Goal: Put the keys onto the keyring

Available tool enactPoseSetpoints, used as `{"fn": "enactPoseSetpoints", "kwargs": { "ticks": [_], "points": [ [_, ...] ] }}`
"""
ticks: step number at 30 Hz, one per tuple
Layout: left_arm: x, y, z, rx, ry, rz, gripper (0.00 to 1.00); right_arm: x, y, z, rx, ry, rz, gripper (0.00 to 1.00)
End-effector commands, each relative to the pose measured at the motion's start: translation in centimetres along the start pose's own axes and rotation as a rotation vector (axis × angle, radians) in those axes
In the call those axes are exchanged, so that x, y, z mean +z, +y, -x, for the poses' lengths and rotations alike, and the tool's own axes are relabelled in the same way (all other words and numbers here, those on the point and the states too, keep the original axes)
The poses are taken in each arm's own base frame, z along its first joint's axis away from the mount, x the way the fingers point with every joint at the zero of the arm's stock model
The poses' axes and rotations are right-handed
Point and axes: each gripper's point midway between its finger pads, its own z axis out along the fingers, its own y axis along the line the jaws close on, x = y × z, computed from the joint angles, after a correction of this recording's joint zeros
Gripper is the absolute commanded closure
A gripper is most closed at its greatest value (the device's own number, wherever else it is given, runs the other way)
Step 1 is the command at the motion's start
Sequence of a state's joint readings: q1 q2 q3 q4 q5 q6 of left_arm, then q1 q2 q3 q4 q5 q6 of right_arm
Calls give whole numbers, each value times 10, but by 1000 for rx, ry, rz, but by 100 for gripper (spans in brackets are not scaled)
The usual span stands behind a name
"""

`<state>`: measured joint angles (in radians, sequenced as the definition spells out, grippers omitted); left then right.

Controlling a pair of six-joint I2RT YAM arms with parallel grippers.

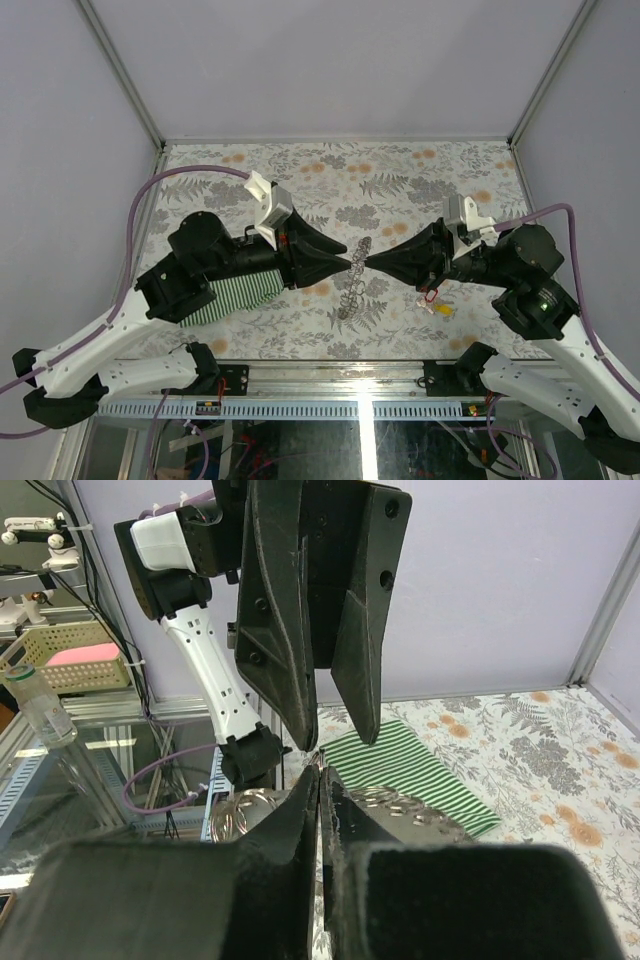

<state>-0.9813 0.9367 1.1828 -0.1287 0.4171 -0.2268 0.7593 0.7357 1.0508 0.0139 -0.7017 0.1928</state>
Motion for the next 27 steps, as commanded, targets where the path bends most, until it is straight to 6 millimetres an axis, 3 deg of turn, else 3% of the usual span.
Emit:
{"fn": "enactPoseSetpoints", "kwargs": {
  "ticks": [1, 27],
  "points": [
    [2, -14, 17, 44, -34, -68, 68, -1, 9, 36, -87, -100, 28, 100],
    [8, -12, 4, 32, 4, -88, 59, 1, -10, 37, -75, -103, -68, 100]
  ]
}}
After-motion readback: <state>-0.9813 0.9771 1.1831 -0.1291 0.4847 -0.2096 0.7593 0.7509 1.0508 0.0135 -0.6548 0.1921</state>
